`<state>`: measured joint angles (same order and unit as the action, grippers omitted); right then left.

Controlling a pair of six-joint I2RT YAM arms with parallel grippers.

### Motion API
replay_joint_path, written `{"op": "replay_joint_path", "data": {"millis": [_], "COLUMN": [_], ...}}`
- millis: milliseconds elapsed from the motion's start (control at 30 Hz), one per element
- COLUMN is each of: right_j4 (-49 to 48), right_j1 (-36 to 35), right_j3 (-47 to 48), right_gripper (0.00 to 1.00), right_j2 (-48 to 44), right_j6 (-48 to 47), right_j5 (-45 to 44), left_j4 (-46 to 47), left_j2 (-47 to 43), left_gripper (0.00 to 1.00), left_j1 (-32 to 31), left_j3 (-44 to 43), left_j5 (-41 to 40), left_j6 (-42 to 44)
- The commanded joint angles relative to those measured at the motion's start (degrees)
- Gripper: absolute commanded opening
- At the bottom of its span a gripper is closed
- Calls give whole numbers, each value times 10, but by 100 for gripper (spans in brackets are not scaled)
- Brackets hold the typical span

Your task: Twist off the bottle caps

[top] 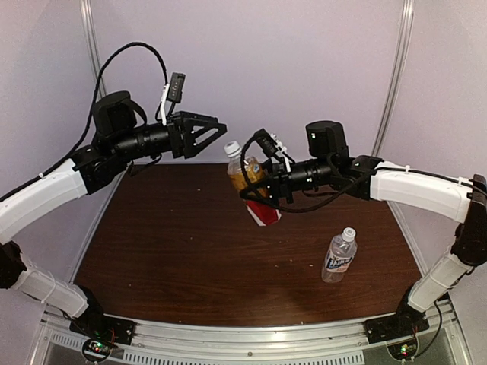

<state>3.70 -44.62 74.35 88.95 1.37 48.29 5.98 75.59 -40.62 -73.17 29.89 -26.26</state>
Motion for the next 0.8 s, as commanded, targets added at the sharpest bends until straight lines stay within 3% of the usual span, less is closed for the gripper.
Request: {"op": "replay_joint_path", "data": {"millis": [0,267,767], "right_j4": [-32,-57,-84], "right_j1": [0,-5,-9], "right_j3": [5,20,26], "right_gripper": [64,63,63], "right_j2": [-13,-3,14], "right_j6": [5,44,74], "right_j5": [142,222,249], "left_j4": [42,106,263], "left_j2": [-4,30,92], "left_gripper": [86,82,61], "left_j1": [4,4,4], "left_j3": [-5,-17,-11], "left_j5": [157,271,341], "left_j6": [68,54,-67]}}
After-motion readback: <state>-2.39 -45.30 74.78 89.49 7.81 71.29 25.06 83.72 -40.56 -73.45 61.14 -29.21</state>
